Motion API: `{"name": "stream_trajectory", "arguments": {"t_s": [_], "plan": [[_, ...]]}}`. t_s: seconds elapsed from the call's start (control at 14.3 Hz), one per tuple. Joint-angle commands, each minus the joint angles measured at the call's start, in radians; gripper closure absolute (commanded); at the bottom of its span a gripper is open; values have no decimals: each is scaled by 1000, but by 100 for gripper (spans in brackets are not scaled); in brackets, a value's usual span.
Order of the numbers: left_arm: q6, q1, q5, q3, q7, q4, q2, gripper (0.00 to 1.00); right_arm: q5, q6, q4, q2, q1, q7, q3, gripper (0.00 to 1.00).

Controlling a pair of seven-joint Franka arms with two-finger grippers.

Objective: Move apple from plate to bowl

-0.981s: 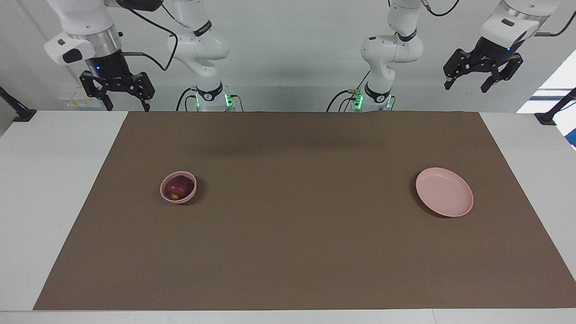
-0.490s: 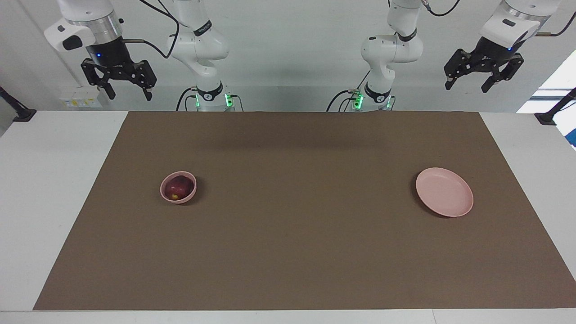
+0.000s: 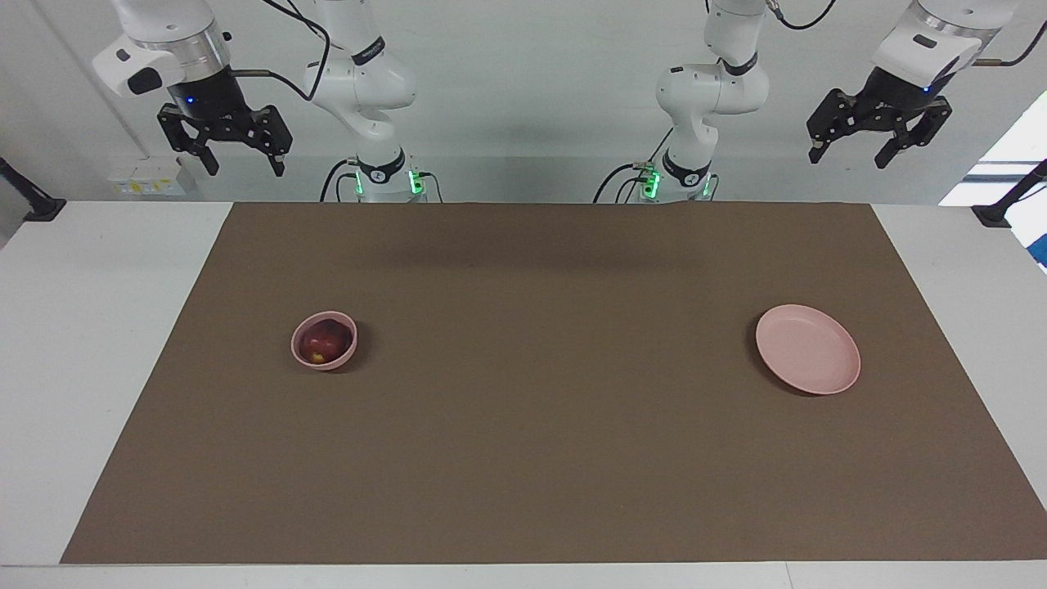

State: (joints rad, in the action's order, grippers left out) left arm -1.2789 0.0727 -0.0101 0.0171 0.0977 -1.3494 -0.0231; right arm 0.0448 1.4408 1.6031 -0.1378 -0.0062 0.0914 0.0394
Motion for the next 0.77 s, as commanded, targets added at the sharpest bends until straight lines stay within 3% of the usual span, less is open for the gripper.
{"name": "stream_trajectory", "arguments": {"t_s": [0.0, 0.7], "plan": [[-7, 6, 16, 4, -3, -31, -26, 0, -29, -14, 0, -11, -9, 36, -4, 0], [-19, 6, 18, 4, -3, -31, -26, 0, -46, -8, -17, 18, -8, -44, -6, 0]]}}
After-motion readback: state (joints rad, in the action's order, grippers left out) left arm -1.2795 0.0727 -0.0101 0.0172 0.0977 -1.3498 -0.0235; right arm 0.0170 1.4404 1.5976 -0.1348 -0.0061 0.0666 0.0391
